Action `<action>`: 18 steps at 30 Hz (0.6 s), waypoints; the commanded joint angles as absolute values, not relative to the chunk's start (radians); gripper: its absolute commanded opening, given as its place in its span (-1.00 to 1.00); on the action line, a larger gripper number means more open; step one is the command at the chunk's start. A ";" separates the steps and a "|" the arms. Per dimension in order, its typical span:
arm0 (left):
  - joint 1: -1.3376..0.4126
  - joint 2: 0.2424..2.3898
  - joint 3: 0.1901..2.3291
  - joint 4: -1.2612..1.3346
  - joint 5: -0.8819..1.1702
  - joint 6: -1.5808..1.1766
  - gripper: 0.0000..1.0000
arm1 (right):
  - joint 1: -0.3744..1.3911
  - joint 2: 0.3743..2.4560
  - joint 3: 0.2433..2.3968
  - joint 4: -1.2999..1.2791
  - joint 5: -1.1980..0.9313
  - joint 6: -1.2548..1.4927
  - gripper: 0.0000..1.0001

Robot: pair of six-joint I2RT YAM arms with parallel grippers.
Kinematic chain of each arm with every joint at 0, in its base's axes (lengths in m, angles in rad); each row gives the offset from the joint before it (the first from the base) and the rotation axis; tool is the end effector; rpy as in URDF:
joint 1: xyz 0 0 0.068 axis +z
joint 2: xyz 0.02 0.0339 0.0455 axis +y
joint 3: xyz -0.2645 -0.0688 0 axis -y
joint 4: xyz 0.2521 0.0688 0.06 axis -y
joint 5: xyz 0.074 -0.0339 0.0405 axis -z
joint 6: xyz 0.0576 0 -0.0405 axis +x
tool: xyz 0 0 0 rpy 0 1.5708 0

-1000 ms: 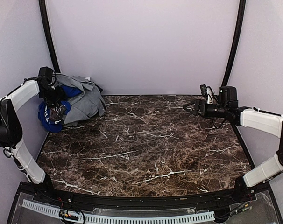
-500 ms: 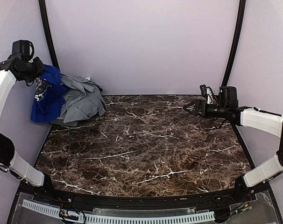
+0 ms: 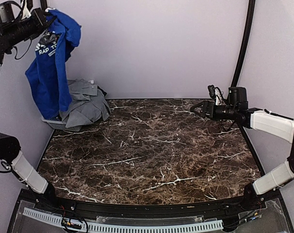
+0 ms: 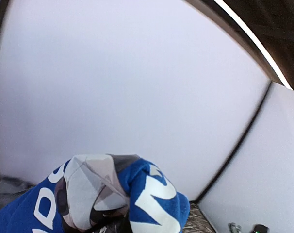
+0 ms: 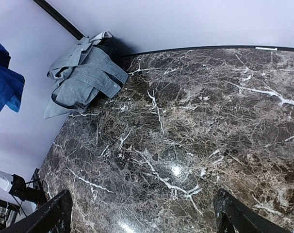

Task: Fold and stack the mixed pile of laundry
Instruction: Place the crumpled T-shirt at the center of the board.

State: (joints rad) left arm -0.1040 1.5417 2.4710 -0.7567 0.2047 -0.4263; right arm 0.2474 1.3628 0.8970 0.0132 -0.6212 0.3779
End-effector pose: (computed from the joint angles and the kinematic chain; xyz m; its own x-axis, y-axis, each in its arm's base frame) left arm 0.2410 -0.0369 0.6382 0.0311 -0.4103 -0.9114 0.3445 0.8604 -0.3756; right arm 0.3081 0.1124 0.2598 -0.6548 0.1441 -0.7419 -0.5003 0.6532 0.5684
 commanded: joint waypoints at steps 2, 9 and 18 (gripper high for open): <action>-0.258 1.647 2.591 -0.663 0.503 -0.386 -1.00 | 0.242 1.325 0.946 0.017 -0.628 0.376 0.97; -0.588 1.788 2.512 -0.691 0.437 -0.259 -1.00 | 0.227 1.264 0.951 -0.041 -0.601 0.364 0.97; -0.772 1.937 2.310 -0.702 0.340 -0.194 -0.81 | 0.159 1.128 0.901 -0.138 -0.573 0.362 0.97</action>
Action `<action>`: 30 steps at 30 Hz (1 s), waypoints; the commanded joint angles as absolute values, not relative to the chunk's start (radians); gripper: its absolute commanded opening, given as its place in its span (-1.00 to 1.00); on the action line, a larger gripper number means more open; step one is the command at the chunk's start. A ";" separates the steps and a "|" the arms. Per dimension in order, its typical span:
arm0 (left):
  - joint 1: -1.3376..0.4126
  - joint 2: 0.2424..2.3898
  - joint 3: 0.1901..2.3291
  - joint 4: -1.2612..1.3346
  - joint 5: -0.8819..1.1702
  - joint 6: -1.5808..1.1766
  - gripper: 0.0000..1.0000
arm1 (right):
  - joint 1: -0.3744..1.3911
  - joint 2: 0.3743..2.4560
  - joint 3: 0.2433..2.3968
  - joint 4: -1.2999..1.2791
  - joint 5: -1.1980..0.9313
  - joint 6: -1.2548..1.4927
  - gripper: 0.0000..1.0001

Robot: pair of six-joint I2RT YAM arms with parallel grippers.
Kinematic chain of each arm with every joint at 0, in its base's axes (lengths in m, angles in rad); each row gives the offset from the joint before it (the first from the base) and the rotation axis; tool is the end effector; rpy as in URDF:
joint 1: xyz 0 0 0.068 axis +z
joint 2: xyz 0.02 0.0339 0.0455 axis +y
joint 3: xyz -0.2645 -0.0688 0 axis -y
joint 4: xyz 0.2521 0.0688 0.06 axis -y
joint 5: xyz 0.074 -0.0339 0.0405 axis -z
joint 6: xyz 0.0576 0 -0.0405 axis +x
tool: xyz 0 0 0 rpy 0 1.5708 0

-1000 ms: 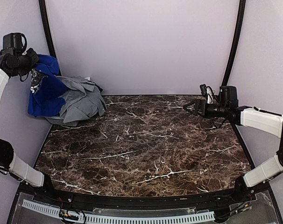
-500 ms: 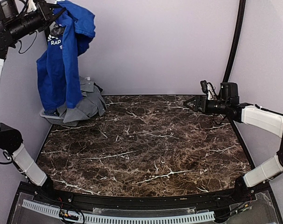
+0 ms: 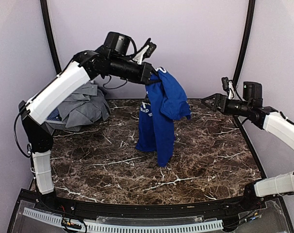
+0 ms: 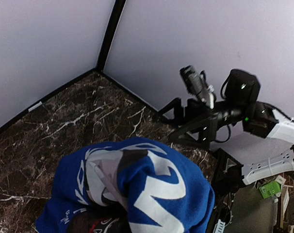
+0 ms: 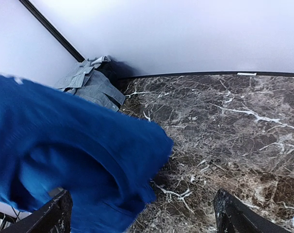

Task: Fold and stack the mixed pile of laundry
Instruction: Place the crumpled T-shirt at the center of the board, then pick up the crumpled T-shirt from the center of the board.

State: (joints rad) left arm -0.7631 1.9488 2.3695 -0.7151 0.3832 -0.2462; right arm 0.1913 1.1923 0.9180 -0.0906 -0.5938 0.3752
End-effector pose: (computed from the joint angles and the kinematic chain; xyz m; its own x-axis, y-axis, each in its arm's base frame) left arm 0.3068 -0.3233 0.4801 -0.4226 0.0914 -0.9017 0.8214 0.4591 -0.3385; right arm 0.2834 0.0877 0.3053 -0.5718 0.1986 -0.7960 -0.4957 0.6895 0.5281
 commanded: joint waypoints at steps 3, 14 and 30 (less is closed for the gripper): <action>-0.795 1.980 2.282 -0.802 0.221 -0.109 0.34 | 0.134 1.103 0.901 -0.192 -0.544 0.343 0.97; -0.692 1.689 1.548 -0.472 0.273 -0.239 0.98 | 0.205 1.114 0.869 -0.276 -0.597 0.306 0.94; -0.744 1.723 1.121 -0.161 0.379 -0.388 0.30 | 0.577 1.329 0.871 -0.273 -0.461 0.279 0.47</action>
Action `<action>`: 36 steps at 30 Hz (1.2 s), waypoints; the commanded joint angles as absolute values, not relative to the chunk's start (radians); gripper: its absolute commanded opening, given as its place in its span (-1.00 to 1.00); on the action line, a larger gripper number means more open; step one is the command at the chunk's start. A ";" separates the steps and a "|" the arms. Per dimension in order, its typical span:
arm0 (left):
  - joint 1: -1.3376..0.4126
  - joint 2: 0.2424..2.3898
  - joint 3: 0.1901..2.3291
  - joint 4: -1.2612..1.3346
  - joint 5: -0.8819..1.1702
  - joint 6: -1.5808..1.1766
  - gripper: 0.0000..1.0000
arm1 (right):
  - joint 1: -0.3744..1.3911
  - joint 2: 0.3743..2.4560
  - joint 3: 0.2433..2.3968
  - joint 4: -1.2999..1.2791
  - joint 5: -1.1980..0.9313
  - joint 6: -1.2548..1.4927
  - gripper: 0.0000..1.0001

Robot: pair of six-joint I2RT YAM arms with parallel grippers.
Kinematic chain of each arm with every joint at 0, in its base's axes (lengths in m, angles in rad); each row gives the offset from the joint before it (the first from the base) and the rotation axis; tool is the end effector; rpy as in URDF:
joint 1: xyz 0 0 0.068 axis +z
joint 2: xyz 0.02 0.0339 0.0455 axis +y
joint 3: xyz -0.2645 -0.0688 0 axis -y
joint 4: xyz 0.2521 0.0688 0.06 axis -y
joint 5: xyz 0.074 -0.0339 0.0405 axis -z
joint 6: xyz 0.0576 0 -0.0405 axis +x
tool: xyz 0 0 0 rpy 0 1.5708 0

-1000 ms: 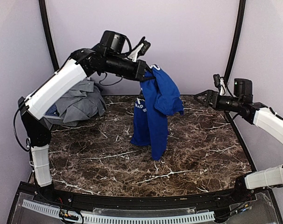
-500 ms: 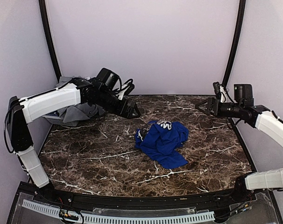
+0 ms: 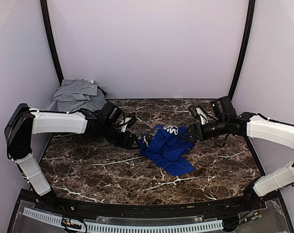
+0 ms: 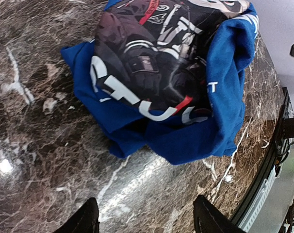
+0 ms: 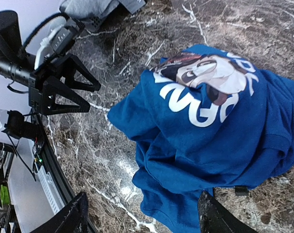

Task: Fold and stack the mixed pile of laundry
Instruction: Pick up the crumpled T-shirt from the center of the board.

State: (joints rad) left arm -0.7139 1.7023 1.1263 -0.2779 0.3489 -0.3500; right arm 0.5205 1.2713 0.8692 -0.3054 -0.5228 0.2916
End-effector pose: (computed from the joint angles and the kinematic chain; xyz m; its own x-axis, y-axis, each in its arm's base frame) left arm 0.2766 -0.2656 0.1921 -0.8044 0.2706 -0.5288 0.5421 0.6983 -0.4674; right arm 0.2387 0.1700 0.2422 -0.7586 -0.1477 -0.6346 -0.5659 0.6321 0.5293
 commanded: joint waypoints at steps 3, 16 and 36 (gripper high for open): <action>-0.751 1.775 1.132 -0.135 0.390 -0.403 0.29 | 0.624 1.387 0.899 -0.269 -0.426 0.267 0.39; -0.808 1.894 1.128 -0.018 0.406 -0.469 0.00 | 0.771 1.610 1.002 -0.223 -0.328 0.266 0.29; -0.694 1.634 1.113 -0.256 0.236 -0.390 -1.00 | 0.734 1.592 0.985 -0.404 0.045 0.296 -1.00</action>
State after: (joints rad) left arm -0.7322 1.7782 1.1217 -0.1333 0.3126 -0.4541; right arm 0.7757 1.7126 1.0397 -0.3679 -0.0219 0.2863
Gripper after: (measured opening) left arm 0.006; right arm 0.006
